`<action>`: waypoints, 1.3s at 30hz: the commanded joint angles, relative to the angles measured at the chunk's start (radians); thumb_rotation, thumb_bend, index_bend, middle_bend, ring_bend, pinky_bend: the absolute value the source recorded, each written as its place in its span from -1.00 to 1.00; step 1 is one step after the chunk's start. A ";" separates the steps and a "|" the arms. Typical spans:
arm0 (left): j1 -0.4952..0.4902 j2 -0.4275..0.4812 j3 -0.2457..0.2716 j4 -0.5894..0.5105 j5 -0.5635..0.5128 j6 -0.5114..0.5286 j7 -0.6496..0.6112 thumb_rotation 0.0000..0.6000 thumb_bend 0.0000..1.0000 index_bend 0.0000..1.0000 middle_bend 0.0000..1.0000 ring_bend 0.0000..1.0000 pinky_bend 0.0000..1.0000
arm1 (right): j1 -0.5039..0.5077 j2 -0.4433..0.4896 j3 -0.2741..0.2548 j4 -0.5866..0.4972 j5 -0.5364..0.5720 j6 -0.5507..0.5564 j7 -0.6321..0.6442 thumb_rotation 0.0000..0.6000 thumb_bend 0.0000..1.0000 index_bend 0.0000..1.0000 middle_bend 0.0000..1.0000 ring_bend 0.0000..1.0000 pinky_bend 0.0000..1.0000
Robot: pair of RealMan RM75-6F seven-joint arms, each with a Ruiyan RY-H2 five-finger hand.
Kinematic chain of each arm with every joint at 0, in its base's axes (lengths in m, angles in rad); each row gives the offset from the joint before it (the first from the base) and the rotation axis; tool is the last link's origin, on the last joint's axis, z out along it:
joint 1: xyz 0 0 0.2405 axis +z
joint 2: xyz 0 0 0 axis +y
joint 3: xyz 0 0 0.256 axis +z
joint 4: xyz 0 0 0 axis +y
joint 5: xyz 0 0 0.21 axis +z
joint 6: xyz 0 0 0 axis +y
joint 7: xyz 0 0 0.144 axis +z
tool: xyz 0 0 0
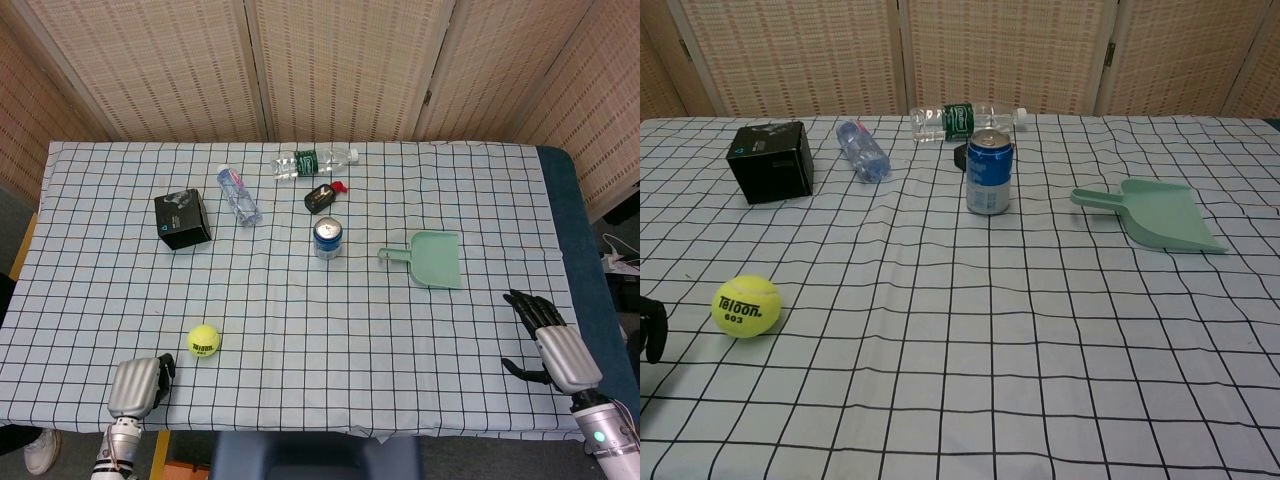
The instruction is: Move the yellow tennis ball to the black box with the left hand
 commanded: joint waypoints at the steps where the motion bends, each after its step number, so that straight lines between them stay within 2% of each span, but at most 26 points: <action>1: 0.007 -0.026 0.006 -0.007 -0.014 0.003 0.007 1.00 0.63 0.19 0.35 0.33 0.74 | 0.001 -0.001 0.001 0.000 0.002 -0.002 -0.001 1.00 -0.68 -1.00 -1.00 -1.00 -1.00; 8: 0.016 -0.086 -0.006 -0.005 -0.022 0.027 0.000 1.00 0.65 0.19 0.35 0.33 0.74 | -0.001 0.002 0.000 -0.004 -0.005 0.008 0.004 1.00 -0.68 -1.00 -1.00 -1.00 -1.00; 17: -0.012 -0.139 -0.037 0.043 -0.044 -0.030 -0.082 1.00 0.66 0.18 0.35 0.33 0.74 | -0.007 0.006 -0.001 -0.007 -0.025 0.033 0.016 1.00 -0.68 -1.00 -1.00 -1.00 -1.00; 28: -0.036 -0.192 -0.049 0.100 -0.064 -0.047 -0.065 1.00 0.65 0.18 0.35 0.33 0.74 | -0.008 0.009 -0.004 -0.007 -0.034 0.039 0.025 1.00 -0.68 -1.00 -1.00 -1.00 -1.00; 39: -0.078 -0.229 -0.092 0.123 -0.111 -0.068 -0.015 1.00 0.66 0.18 0.35 0.33 0.74 | -0.008 0.009 -0.001 -0.007 -0.030 0.042 0.027 1.00 -0.68 -1.00 -1.00 -1.00 -1.00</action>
